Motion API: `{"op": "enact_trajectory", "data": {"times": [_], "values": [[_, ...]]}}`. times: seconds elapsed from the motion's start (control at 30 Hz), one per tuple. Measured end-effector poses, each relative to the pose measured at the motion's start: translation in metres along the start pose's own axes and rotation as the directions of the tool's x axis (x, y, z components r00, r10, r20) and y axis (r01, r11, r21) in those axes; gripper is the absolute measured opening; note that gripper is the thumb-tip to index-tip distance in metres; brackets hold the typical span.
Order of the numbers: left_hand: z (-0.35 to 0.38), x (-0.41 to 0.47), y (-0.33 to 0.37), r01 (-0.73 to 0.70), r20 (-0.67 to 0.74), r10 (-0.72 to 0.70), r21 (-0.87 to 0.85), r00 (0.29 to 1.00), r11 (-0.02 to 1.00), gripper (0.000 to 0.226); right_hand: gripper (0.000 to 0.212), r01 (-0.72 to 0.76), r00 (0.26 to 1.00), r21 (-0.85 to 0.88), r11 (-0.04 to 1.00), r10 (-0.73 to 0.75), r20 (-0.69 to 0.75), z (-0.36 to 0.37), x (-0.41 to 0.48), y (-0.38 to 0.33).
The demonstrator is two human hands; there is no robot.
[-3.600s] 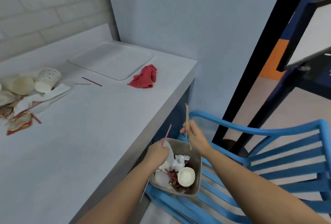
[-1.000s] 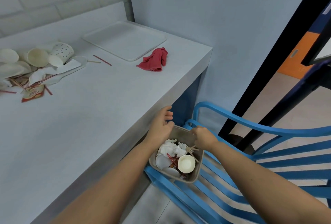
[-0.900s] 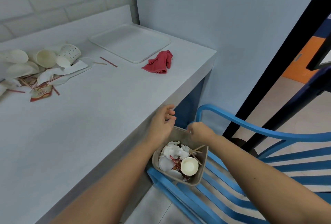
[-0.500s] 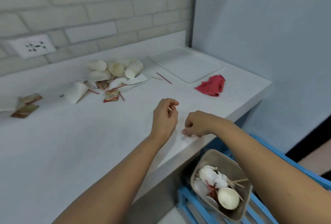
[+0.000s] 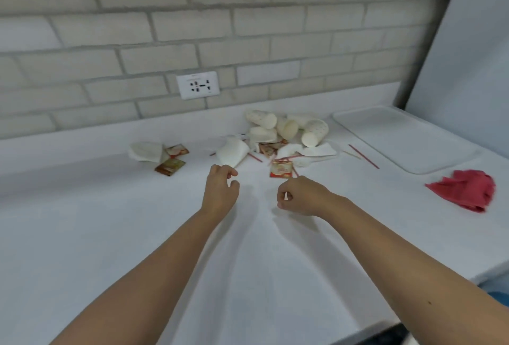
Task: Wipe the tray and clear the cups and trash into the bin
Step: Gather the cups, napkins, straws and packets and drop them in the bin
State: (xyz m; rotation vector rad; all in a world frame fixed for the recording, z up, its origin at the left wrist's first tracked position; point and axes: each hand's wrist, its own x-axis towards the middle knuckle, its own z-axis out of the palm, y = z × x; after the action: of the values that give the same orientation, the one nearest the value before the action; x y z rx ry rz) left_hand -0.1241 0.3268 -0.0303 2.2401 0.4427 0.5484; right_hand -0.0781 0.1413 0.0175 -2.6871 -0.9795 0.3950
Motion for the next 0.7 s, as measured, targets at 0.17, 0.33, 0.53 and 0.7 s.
{"op": "enact_trajectory", "data": {"times": [0.17, 0.33, 0.53, 0.7], "values": [[-0.044, 0.044, -0.068, 0.138, -0.024, -0.136, 0.159, 0.990, 0.978, 0.021, 0.018, 0.071, 0.997, -0.023, 0.997, -0.071, 0.004, 0.013, 0.048, -0.044], [-0.076, 0.085, -0.114, 0.231, -0.049, -0.229, 0.371, 0.972, 0.900, 0.025, 0.019, 0.103, 0.995, -0.029, 0.994, -0.102, 0.016, 0.022, 0.087, -0.073], [-0.093, 0.121, -0.142, 0.326, -0.043, -0.339, 0.417, 0.940, 0.849, 0.030, 0.018, 0.117, 0.992, -0.025, 0.993, -0.116, 0.042, 0.030, 0.137, -0.094], [-0.087, 0.143, -0.146, 0.360, -0.018, -0.408, 0.507, 0.913, 0.783, 0.040, 0.020, 0.115, 0.991, -0.041, 0.992, -0.112, 0.073, 0.036, 0.174, -0.107]]}}
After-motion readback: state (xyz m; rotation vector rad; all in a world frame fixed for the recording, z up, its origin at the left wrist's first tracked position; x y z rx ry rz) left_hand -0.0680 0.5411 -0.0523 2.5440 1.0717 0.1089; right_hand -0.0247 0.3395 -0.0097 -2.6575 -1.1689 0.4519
